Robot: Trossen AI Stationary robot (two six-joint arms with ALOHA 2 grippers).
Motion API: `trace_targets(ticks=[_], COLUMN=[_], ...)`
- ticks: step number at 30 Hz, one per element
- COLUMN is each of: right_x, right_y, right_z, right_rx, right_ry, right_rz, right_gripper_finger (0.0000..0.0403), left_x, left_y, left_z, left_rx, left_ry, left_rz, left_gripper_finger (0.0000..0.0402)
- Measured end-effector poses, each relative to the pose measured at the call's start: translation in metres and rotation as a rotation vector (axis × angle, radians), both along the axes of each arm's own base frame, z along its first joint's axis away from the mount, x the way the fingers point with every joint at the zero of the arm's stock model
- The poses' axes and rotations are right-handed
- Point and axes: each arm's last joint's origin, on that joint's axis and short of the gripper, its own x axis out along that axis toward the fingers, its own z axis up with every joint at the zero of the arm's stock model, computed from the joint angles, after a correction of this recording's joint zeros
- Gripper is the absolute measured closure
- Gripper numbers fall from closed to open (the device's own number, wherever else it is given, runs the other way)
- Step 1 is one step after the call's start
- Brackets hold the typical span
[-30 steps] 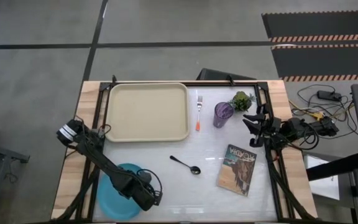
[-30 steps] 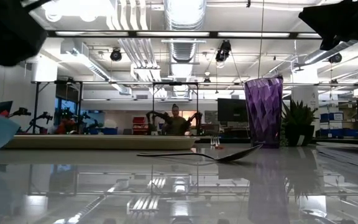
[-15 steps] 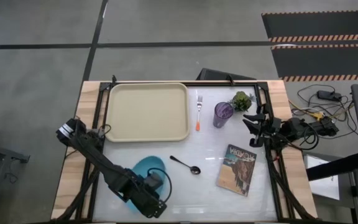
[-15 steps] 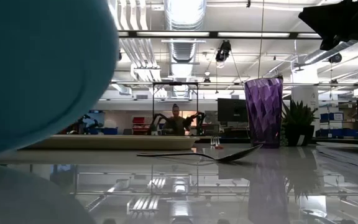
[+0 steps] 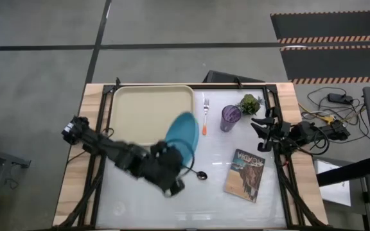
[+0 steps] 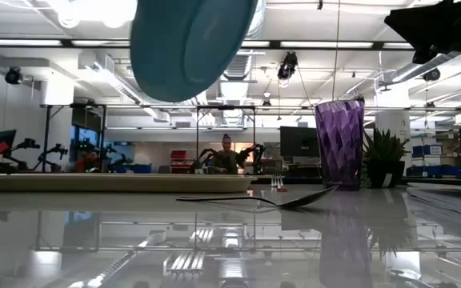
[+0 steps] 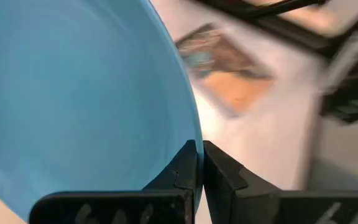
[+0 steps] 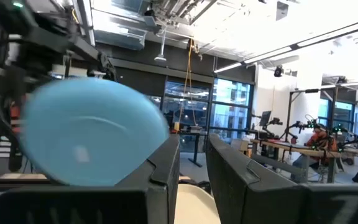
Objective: Pick and place plate/cup/fork/spoon on tray
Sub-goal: Put the blue plate on the brown tray
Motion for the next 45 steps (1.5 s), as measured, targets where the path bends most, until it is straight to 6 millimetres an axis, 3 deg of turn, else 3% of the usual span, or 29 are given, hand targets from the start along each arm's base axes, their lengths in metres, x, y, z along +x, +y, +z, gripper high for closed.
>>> trace_targets(ticks=[4, 9, 15, 19, 23, 28, 45], right_x=[0.000, 0.000, 0.000, 0.000, 0.000, 0.000, 0.000], right_y=[0.000, 0.000, 0.000, 0.000, 0.000, 0.000, 0.000], right_z=[0.000, 0.000, 0.000, 0.000, 0.000, 0.000, 0.000], right_rx=[0.000, -0.006, -0.010, -0.015, -0.024, -0.025, -0.031], right_ry=[0.000, 0.002, 0.003, 0.004, 0.007, 0.007, 0.009], right_rz=[0.000, -0.003, -0.005, -0.006, -0.010, -0.011, -0.014], right_gripper_finger=[0.0335, 0.0335, 0.0335, 0.0335, 0.0335, 0.0335, 0.0335], left_x=[0.000, -0.006, -0.016, -0.024, -0.027, -0.033, -0.037], left_y=[0.047, 0.110, 0.178, 0.208, 0.224, 0.233, 0.232], left_z=[-0.012, -0.042, -0.102, -0.144, -0.172, -0.187, -0.196], left_rx=[0.068, 0.121, 0.057, -0.021, -0.067, -0.123, -0.140], left_ry=[0.182, 0.448, 0.689, 0.747, 0.711, 0.717, 0.718], left_rz=[0.088, 0.262, 0.422, 0.440, 0.414, 0.427, 0.458], left_gripper_finger=[0.0400, 0.0401, 0.0401, 0.0401, 0.0401, 0.0401, 0.0388])
